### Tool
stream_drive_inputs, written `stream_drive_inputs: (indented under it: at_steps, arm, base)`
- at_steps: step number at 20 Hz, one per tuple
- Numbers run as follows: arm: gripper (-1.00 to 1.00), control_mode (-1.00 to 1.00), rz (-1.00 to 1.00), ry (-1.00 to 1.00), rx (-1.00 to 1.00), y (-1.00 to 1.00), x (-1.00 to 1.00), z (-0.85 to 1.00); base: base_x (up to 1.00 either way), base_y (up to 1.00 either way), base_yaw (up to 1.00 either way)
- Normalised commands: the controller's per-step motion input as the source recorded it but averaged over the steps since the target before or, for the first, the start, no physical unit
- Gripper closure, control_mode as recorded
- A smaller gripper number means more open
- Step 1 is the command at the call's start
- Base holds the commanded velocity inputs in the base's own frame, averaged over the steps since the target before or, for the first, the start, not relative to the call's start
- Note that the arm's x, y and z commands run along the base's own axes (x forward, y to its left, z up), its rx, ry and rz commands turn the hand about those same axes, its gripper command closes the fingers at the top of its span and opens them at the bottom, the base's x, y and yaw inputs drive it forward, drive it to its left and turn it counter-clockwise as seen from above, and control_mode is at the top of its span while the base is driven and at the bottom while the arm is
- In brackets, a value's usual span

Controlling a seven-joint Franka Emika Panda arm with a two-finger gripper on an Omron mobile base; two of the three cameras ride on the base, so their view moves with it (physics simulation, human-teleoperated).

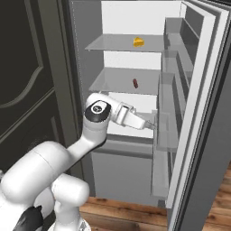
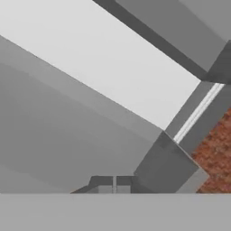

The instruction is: Retrieve the sausage and cheese from the fridge and place them on the cutting board on the counter.

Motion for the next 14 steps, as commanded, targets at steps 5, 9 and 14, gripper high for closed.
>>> stream_drive_inputs:
  at_steps: [5, 9, 14]
  arm:
    - [1.0, -1.0, 0.05, 0.0, -0.05, 0.81, -0.35, 0.41]
    - [1.0, -1.0, 0.36, 0.02, 0.06, 0.71, -0.03, 0.23]
    - [1.0, -1.0, 0.8, 0.12, 0.39, 0.12, 0.09, 0.01]
  base:
    - [0.0, 0.0, 0.0]
    - [0.0, 0.0, 0.0]
    - [0.0, 0.0, 0.0]
